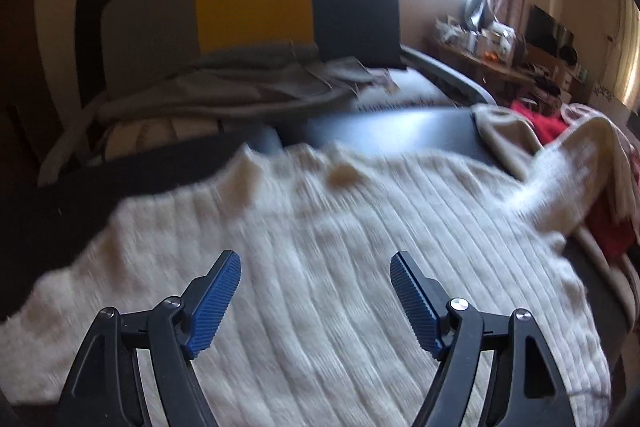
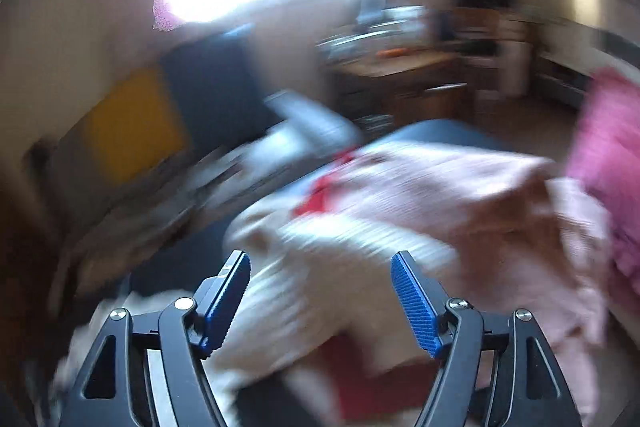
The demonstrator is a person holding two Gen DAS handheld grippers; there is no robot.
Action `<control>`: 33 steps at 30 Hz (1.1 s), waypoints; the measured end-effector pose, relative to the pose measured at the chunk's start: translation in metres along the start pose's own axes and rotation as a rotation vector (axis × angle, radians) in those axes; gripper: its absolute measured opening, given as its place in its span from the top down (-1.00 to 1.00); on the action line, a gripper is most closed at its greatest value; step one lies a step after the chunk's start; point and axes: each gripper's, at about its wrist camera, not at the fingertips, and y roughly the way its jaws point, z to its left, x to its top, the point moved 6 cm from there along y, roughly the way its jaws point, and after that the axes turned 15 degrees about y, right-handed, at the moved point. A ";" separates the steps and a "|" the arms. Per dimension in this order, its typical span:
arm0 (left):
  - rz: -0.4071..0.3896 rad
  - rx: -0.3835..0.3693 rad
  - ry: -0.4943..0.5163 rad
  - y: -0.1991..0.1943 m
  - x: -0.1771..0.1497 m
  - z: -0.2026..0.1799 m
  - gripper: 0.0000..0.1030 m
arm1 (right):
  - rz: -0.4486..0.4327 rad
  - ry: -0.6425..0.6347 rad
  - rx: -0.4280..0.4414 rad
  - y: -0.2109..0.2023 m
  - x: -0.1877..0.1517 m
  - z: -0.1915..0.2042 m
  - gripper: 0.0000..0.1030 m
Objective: Fold clothes
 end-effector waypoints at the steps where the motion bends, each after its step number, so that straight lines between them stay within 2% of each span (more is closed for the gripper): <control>1: -0.010 0.014 0.000 0.001 0.004 0.006 -0.54 | 0.045 -0.061 0.063 0.007 -0.020 0.022 -0.47; 3: -0.005 0.042 -0.005 0.006 0.003 0.020 -0.54 | 0.154 -0.198 0.168 0.029 -0.069 0.070 -0.50; 5: 0.014 0.058 -0.022 0.015 -0.005 0.032 -0.54 | 0.229 -0.290 0.197 0.055 -0.108 0.103 -0.50; 7: 0.040 0.069 -0.041 0.024 -0.016 0.042 -0.54 | 0.283 -0.385 0.195 0.091 -0.146 0.137 -0.50; 9: 0.081 0.077 -0.070 0.037 -0.031 0.053 -0.54 | 0.311 -0.445 0.183 0.121 -0.170 0.158 -0.50; 10: 0.109 0.058 -0.105 0.045 -0.038 0.059 -0.54 | 0.321 -0.469 0.162 0.139 -0.181 0.166 -0.50; 11: 0.123 0.024 -0.156 0.051 -0.044 0.067 -0.58 | 0.333 -0.470 0.140 0.154 -0.189 0.169 -0.50; 13: 0.110 0.031 -0.212 0.054 -0.046 0.084 -0.55 | 0.353 -0.466 0.096 0.182 -0.204 0.175 -0.52; 14: 0.114 0.043 -0.215 0.058 -0.046 0.091 -0.54 | 0.338 -0.453 0.080 0.190 -0.207 0.177 -0.69; 15: 0.120 0.052 -0.205 0.062 -0.045 0.097 -0.56 | 0.309 -0.441 0.074 0.195 -0.205 0.181 -0.70; 18: 0.126 0.067 -0.181 0.072 -0.040 0.111 -0.58 | 0.308 -0.423 0.045 0.207 -0.204 0.194 -0.92; 20: 0.121 0.063 -0.183 0.074 -0.039 0.117 -0.58 | 0.307 -0.430 0.037 0.214 -0.206 0.203 -1.00; 25: 0.122 0.068 -0.180 0.074 -0.037 0.121 -0.58 | 0.303 -0.415 0.060 0.217 -0.208 0.208 -1.00; 27: 0.111 0.090 -0.181 0.058 -0.034 0.113 -0.58 | 0.317 -0.412 0.077 0.216 -0.209 0.211 -1.00; 30: 0.084 0.125 -0.191 0.028 -0.030 0.099 -0.43 | 0.349 -0.461 0.067 0.201 -0.210 0.209 -0.96; 31: 0.074 0.137 -0.194 0.017 -0.029 0.095 -0.43 | 0.309 -0.448 0.067 0.187 -0.203 0.203 -0.95; 33: 0.032 0.113 -0.191 -0.007 -0.031 0.073 -0.44 | 0.199 -0.464 0.063 0.155 -0.190 0.190 -0.95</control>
